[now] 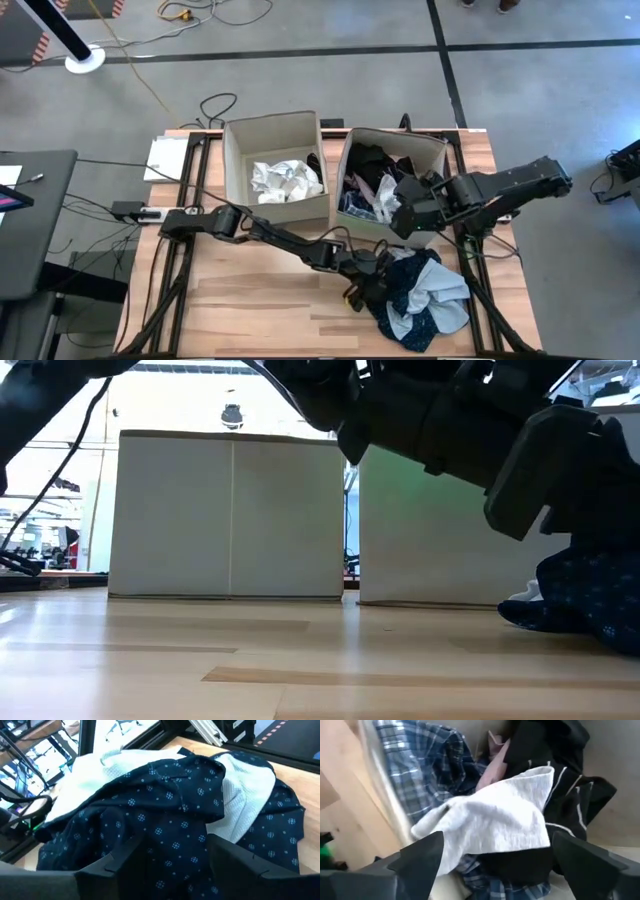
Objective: Sort clothes
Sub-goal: Put the blue sleeved shirt into the right white laundry bin
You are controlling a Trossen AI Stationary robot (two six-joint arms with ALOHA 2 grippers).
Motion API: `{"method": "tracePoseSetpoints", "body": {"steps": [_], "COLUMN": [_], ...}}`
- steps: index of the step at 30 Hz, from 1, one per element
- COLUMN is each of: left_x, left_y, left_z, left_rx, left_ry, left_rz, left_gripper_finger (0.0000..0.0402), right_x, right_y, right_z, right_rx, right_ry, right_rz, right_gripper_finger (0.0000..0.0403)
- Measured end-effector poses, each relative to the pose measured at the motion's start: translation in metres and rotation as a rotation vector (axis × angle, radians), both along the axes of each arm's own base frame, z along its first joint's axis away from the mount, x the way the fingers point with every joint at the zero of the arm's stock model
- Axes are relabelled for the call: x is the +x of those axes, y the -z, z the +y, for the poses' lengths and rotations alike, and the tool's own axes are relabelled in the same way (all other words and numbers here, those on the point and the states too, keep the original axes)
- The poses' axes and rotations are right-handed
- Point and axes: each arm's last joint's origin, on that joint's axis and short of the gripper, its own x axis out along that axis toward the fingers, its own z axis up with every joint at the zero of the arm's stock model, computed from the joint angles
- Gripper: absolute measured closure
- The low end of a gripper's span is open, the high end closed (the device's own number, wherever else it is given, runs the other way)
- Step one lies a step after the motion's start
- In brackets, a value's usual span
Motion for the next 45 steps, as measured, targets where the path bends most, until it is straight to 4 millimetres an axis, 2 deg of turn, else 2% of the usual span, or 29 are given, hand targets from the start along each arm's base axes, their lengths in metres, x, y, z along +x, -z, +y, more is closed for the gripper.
{"method": "tracePoseSetpoints", "body": {"steps": [3, 5, 12, 14, 20, 27, 29, 31, 32, 34, 35, 36, 39, 45], "left_x": [0.000, 0.000, -0.001, -0.002, -0.006, -0.009, -0.011, -0.012, -0.013, -0.013, -0.014, -0.014, -0.015, -0.015], "left_y": [0.001, 0.001, 0.003, 0.005, 0.011, 0.011, 0.011, 0.012, 0.012, 0.013, 0.013, 0.013, 0.014, 0.014], "left_z": [0.003, 0.004, 0.004, 0.003, 0.001, -0.008, -0.012, -0.014, -0.014, -0.015, -0.016, -0.016, -0.016, -0.016], "left_rx": [0.007, 0.010, 0.046, 0.056, 0.073, 0.065, 0.067, 0.072, 0.077, 0.087, 0.092, 0.094, 0.099, 0.113], "left_ry": [-0.005, -0.008, 0.022, 0.053, 0.069, 0.078, 0.085, 0.088, 0.084, 0.085, 0.084, 0.082, 0.082, 0.086], "left_rz": [0.010, 0.017, 0.028, 0.044, 0.107, 0.135, 0.140, 0.153, 0.158, 0.162, 0.161, 0.161, 0.173, 0.170], "left_gripper_finger": [0.0202, 0.0223, 0.0369, 0.0392, 0.0399, 0.0400, 0.0401, 0.0401, 0.0401, 0.0401, 0.0401, 0.0401, 0.0401, 0.0401], "right_x": [-0.002, -0.004, -0.006, -0.005, 0.015, 0.035, 0.037, 0.039, 0.041, 0.045, 0.045, 0.045, 0.044, 0.050], "right_y": [0.000, 0.001, 0.002, 0.001, 0.006, 0.029, 0.035, 0.036, 0.036, 0.034, 0.032, 0.029, 0.017, -0.016], "right_z": [0.003, 0.002, -0.003, -0.003, -0.011, -0.036, -0.043, -0.046, -0.046, -0.043, -0.042, -0.041, -0.041, -0.046], "right_rx": [0.006, 0.006, 0.002, 0.004, 0.053, 0.112, 0.135, 0.167, 0.170, 0.159, 0.145, 0.124, 0.088, -0.005], "right_ry": [0.005, 0.024, 0.071, 0.067, 0.012, 0.036, 0.047, 0.015, -0.008, -0.066, -0.094, -0.107, -0.139, -0.228], "right_rz": [0.000, 0.018, 0.041, 0.027, 0.012, 0.196, 0.256, 0.265, 0.253, 0.219, 0.195, 0.164, 0.062, -0.145], "right_gripper_finger": [0.0034, 0.0045, 0.0074, 0.0077, 0.0079, 0.0093, 0.0119, 0.0173, 0.0213, 0.0320, 0.0360, 0.0378, 0.0396, 0.0401]}}
